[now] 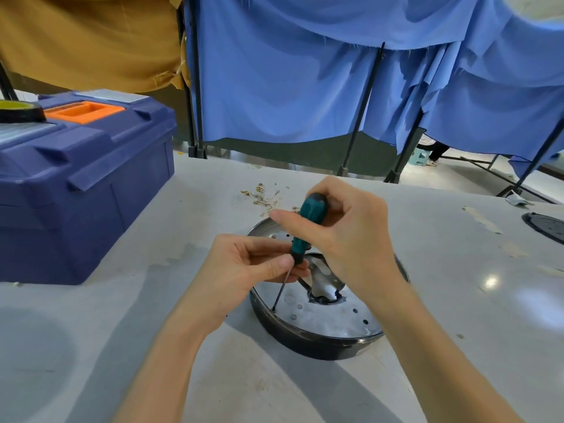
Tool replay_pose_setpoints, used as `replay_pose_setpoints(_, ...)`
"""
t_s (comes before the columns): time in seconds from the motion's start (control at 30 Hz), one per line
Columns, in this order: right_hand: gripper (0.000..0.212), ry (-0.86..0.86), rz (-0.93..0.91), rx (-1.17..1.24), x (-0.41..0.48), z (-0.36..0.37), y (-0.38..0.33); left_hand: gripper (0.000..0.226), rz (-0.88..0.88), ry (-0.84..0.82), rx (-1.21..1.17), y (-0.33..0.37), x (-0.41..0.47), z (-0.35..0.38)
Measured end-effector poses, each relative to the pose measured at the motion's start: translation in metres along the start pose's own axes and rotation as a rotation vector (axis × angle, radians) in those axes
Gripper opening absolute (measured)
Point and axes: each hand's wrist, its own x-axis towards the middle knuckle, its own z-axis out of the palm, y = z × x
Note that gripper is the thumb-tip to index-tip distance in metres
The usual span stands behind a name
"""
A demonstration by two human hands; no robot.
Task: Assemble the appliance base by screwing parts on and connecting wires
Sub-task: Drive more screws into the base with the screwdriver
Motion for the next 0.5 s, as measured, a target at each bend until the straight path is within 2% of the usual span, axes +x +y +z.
replay_pose_setpoints(0.1,0.047,0.065,0.077,-0.043,-0.005,0.001,0.0,0.024,0.051,0.047,0.015,0.002,-0.003,0.002)
replay_pose_setpoints(0.17,0.049,0.103,0.129,0.028,-0.004,-0.006,0.0,0.023,0.094,0.086,0.066,0.004,-0.004,-0.001)
replay_pose_setpoints(0.23,0.049,0.212,0.171,0.122,0.002,-0.02,0.0,0.023,0.122,0.109,0.141,0.007,-0.006,-0.007)
replay_pose_setpoints(0.3,0.047,0.268,0.189,0.154,0.008,-0.041,0.001,0.021,0.146,0.093,0.281,0.012,-0.007,-0.013)
replay_pose_setpoints(0.4,0.027,0.147,0.198,0.187,0.009,-0.07,0.006,0.029,0.131,-0.024,0.55,0.02,-0.008,-0.024)
replay_pose_setpoints(0.5,0.022,-0.13,0.158,0.02,0.001,-0.077,0.009,0.046,-0.012,-0.196,0.794,0.02,-0.009,-0.029)
